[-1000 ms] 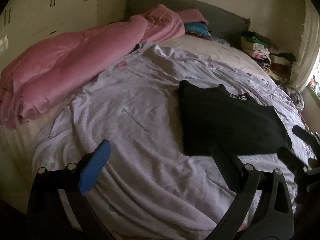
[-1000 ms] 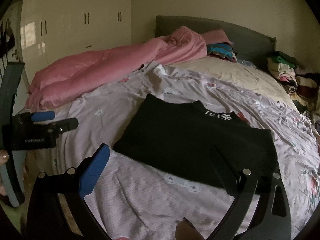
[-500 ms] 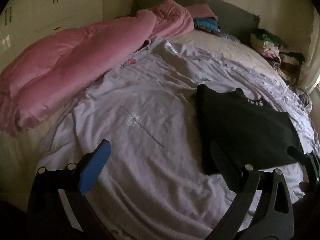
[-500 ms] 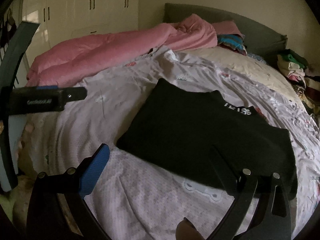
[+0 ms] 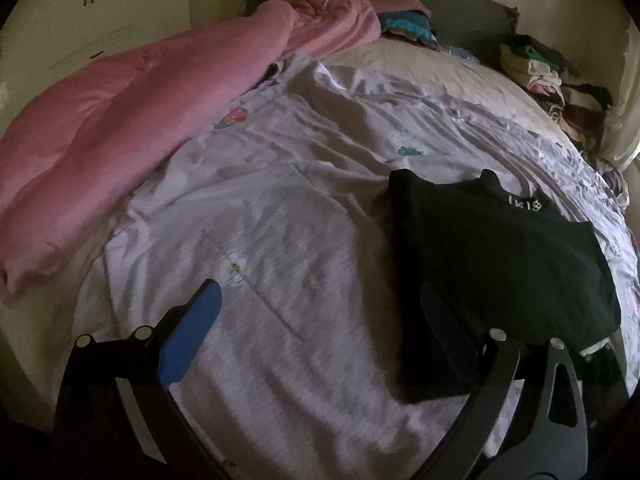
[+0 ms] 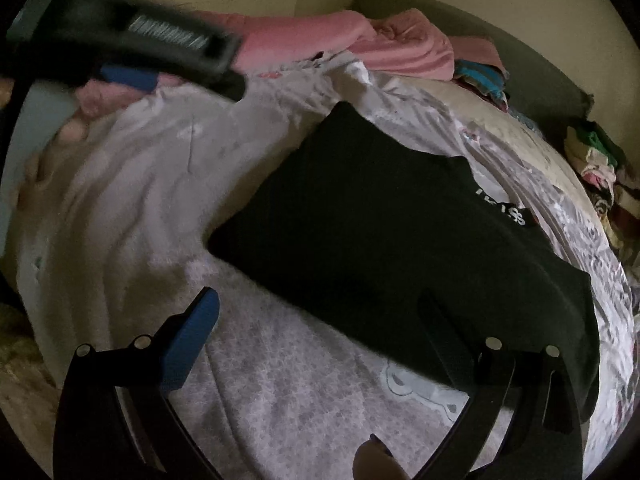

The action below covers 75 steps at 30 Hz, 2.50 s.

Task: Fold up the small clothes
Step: 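Grasp the folded sweatshirt with the right gripper and lift it, then grasp the sweatshirt collar edge with the left gripper while the right gripper holds its edge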

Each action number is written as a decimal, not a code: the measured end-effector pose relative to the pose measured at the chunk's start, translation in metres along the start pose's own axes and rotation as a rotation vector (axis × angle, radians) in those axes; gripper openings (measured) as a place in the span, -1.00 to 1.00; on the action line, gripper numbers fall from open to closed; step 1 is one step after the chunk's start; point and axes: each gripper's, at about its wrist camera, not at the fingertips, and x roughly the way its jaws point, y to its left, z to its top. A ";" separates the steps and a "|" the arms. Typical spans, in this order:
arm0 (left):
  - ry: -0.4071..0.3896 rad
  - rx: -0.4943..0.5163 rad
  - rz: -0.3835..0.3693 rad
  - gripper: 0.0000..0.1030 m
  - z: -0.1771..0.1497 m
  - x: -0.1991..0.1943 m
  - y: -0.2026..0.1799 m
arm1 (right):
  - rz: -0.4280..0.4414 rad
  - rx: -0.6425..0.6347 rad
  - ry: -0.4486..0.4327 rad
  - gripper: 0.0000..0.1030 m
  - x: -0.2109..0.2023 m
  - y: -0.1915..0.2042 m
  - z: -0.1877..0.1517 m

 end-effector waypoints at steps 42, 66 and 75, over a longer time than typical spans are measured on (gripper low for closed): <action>0.131 -0.011 -0.103 0.81 0.040 0.081 -0.026 | -0.216 -0.100 -0.102 0.37 0.034 -0.005 0.020; 0.245 -0.031 -0.307 -0.57 0.042 0.111 -0.074 | -0.045 0.054 -0.182 -0.65 0.008 -0.035 0.014; 0.150 0.032 -0.309 -0.79 0.053 0.071 -0.096 | -0.062 0.096 -0.217 -0.70 -0.010 -0.051 0.012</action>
